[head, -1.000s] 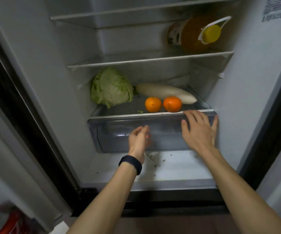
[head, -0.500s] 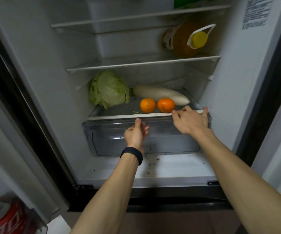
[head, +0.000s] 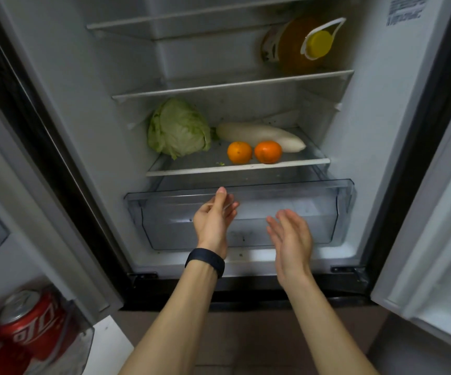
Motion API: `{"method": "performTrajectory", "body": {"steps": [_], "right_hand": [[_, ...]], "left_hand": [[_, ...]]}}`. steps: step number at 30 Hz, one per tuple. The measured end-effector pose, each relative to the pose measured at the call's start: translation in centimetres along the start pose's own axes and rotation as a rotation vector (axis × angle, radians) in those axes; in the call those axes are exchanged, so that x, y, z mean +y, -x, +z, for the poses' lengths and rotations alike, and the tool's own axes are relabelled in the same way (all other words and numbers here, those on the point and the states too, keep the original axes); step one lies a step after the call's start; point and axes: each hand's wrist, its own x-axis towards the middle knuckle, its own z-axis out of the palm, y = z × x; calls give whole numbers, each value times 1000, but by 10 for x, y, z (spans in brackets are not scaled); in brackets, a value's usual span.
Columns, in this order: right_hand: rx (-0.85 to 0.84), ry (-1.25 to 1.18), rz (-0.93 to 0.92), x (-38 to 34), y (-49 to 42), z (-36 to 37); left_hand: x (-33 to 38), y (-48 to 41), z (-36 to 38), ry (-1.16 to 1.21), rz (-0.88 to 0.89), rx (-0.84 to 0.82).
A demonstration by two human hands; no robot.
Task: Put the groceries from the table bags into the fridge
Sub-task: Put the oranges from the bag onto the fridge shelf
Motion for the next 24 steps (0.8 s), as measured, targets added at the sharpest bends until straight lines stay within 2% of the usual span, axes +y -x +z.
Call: {"method": "performTrajectory", "body": {"steps": [2, 7, 19, 24], "right_hand": [[-20, -105, 43, -10, 1, 6], [-105, -138, 50, -33, 12, 13], [-65, 78, 7, -35, 73, -15], [-38, 105, 61, -46, 81, -6]], "left_hand": [[0, 7, -2, -9, 7, 8], [1, 31, -12, -3, 16, 11], [3, 92, -46, -26, -11, -26], [21, 98, -54, -194, -53, -88]]}}
